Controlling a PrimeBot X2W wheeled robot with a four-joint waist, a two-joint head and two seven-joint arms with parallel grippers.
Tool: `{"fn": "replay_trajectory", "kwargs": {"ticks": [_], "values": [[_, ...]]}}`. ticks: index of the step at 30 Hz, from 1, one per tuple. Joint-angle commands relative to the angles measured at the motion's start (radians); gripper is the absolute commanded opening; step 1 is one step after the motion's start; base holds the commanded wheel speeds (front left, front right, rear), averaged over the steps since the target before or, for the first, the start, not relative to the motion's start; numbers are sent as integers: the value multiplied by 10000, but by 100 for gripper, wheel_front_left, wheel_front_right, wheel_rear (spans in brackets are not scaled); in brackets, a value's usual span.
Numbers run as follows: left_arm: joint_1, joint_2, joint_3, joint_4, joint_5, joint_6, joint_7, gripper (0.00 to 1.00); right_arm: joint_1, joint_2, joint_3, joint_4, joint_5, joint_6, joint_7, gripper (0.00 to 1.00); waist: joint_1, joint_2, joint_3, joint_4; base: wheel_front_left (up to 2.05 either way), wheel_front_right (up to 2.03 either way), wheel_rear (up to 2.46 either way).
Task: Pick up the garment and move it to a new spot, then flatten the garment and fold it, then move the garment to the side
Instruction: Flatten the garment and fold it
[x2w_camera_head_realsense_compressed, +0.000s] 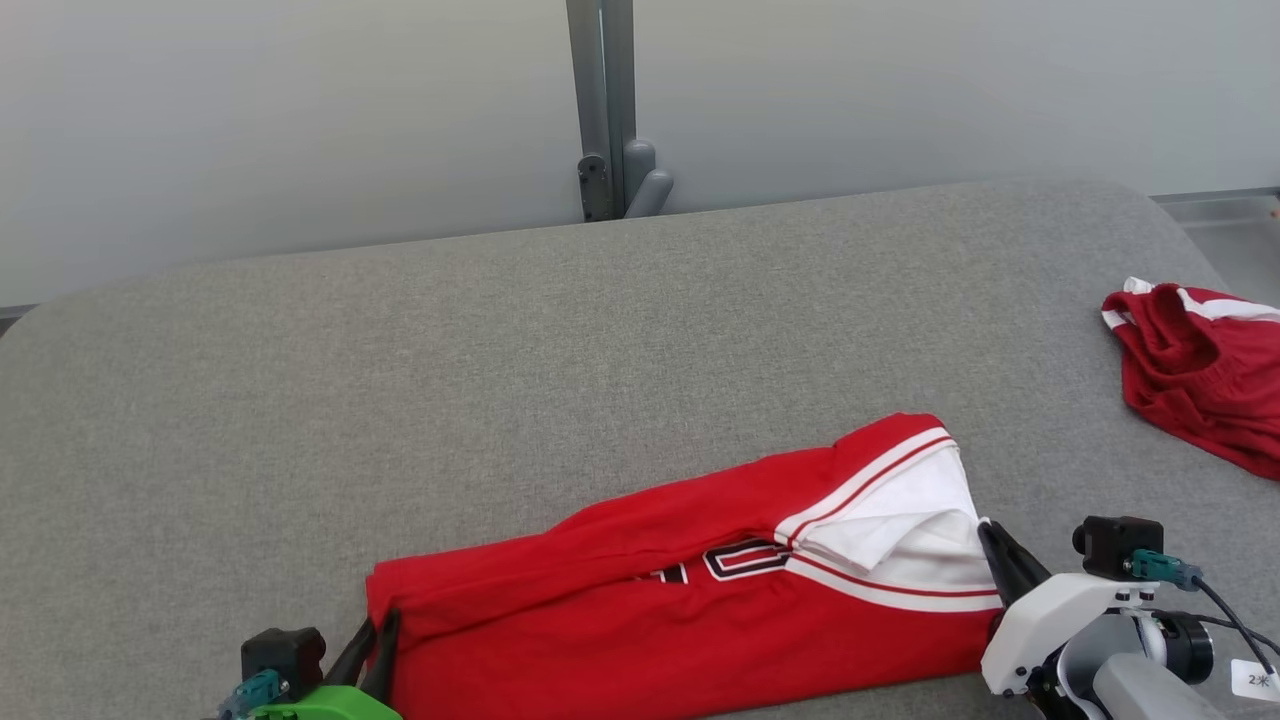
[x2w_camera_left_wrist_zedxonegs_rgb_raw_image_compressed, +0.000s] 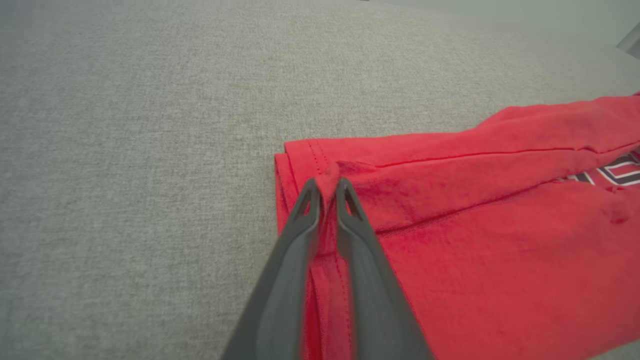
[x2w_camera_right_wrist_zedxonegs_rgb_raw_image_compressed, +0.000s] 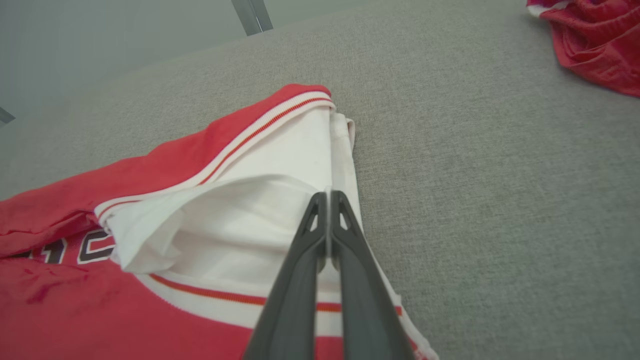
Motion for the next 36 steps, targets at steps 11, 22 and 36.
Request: {"fn": "replay_trajectory", "kwargs": {"ticks": [11, 22, 36], "values": [[660, -185, 1019, -376, 727, 182, 8, 100, 409, -53, -453, -67, -282, -15, -35, 100, 1, 0, -299, -41, 0, 0, 0], [2619, -972, 2560, -2386, 2339, 798, 9, 100, 1600, 285, -1738, -1167, -1051, -13, -31, 100, 1, 0, -816, 183, 0, 0, 0], [2462, -1302, 2938, -2930, 2991, 457, 9, 100, 624, 296, -1981, -31, -1812, -13, 93, 100, 1, 0, -60, 1020, 0, 0, 0]]}}
